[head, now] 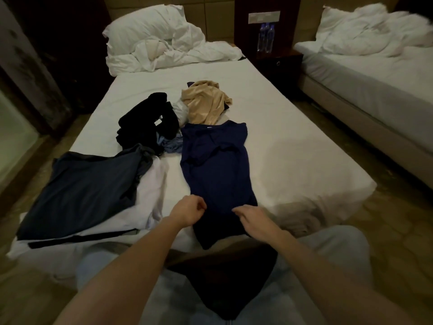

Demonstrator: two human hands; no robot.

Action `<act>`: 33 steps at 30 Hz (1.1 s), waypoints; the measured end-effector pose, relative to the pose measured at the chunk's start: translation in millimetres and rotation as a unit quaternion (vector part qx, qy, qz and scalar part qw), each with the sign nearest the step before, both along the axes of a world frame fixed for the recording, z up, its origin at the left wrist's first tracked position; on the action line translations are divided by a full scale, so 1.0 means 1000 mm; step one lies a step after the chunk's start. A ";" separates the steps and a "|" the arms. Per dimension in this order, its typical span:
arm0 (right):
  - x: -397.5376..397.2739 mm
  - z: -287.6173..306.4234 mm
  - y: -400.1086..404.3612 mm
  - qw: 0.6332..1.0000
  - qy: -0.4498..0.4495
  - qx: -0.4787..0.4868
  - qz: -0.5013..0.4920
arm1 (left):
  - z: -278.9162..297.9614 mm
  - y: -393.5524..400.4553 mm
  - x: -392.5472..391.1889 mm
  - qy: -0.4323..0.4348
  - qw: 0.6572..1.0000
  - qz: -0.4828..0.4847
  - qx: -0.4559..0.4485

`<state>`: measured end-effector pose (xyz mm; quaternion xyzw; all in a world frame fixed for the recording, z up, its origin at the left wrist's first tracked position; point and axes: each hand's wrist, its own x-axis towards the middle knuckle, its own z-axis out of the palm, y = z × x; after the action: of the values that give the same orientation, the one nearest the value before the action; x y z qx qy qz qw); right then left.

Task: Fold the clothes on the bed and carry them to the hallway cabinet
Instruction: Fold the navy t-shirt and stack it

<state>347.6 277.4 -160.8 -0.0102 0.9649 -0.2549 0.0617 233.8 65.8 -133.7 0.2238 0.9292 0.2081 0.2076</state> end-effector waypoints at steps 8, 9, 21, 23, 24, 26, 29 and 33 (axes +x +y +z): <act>-0.001 -0.022 0.049 0.934 0.019 0.308 0.178 | -0.021 -0.010 -0.010 0.203 0.903 -0.353 -0.135; -0.002 -0.023 0.051 0.930 0.021 0.320 0.178 | -0.024 -0.010 -0.011 0.210 0.896 -0.360 -0.150; -0.040 -0.010 0.044 0.974 0.095 0.179 0.100 | -0.029 -0.006 -0.018 0.166 0.966 -0.197 0.037; -0.046 0.000 0.043 0.988 0.036 0.132 0.073 | -0.026 -0.004 -0.022 0.123 0.981 -0.128 0.079; -0.050 0.003 0.043 0.993 0.026 0.101 0.052 | -0.025 -0.002 -0.024 0.097 0.986 -0.086 0.103; -0.056 0.007 0.042 0.999 0.021 0.018 -0.020 | -0.019 0.000 -0.029 0.031 0.983 -0.008 0.181; -0.070 0.021 0.040 0.963 0.034 -0.208 -0.168 | -0.001 0.002 -0.041 -0.119 0.927 0.127 0.332; -0.115 0.056 0.045 0.899 0.148 -0.318 -0.262 | 0.028 0.007 -0.073 -0.290 0.734 0.317 0.526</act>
<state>232.4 322.4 -105.1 0.1864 0.7980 -0.5511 -0.1576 160.7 72.5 -105.2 -0.0813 0.5835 0.7721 0.2384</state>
